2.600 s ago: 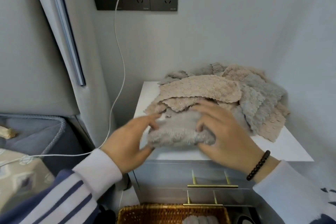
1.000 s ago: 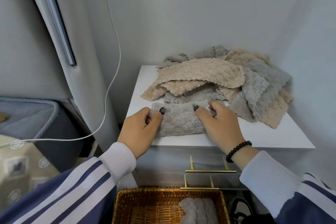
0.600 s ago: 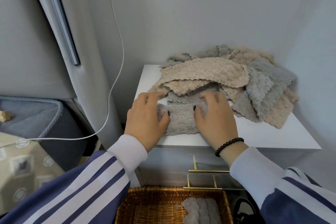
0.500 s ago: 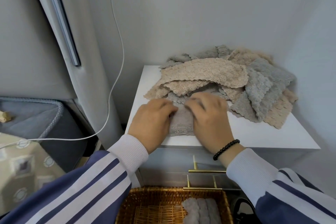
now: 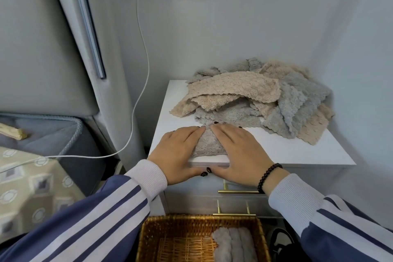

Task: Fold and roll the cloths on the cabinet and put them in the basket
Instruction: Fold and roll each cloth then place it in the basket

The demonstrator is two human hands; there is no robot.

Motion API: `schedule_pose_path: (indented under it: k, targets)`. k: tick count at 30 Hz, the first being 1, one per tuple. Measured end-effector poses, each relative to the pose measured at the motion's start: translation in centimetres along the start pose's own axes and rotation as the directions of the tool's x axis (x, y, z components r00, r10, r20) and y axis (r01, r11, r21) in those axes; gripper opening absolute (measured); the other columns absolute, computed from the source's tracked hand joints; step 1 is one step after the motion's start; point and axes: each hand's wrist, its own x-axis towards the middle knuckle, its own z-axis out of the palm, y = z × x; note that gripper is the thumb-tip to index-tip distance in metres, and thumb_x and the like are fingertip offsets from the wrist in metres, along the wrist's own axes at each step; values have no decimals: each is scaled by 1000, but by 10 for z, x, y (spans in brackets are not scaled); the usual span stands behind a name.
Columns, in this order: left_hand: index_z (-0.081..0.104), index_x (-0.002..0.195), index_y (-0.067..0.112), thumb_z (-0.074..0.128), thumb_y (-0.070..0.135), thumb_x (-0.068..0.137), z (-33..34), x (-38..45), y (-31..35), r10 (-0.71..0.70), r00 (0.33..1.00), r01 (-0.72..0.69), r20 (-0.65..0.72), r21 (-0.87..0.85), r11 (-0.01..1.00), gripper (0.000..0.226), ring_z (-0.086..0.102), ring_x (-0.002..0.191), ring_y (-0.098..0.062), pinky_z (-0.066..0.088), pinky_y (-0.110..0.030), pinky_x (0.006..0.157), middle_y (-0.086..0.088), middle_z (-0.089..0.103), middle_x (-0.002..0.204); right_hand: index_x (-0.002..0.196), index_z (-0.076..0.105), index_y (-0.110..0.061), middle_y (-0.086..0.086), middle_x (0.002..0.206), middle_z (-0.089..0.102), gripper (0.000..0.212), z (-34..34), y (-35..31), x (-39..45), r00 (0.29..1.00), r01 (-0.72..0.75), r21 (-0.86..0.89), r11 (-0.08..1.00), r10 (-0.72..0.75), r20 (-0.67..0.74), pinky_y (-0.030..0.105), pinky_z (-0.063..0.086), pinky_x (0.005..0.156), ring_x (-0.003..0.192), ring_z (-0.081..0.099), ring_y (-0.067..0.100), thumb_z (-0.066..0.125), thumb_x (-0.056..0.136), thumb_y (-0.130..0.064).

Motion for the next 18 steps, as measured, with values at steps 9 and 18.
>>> schedule_pose_path:
  k: [9, 18]
  targets:
    - [48, 126, 24, 82, 20, 64, 3, -34, 15, 122, 944, -124, -305, 14, 992, 71, 64, 96, -20, 48, -38, 87, 4, 68, 108, 122, 60, -13, 2, 119, 66, 75, 11, -16, -38, 933, 65, -21, 998, -69, -353, 49, 31, 102, 112, 62, 21, 85, 51, -17]
    - [64, 112, 28, 59, 38, 80, 4, -80, 35, -5, 997, -10, -82, -177, 984, 34, 66, 91, -15, 53, -28, 76, 11, 69, 101, 116, 62, -7, 3, 103, 68, 50, 50, -44, -94, 898, 173, 194, 966, -73, -434, 35, 43, 95, 98, 60, 16, 64, 68, -24]
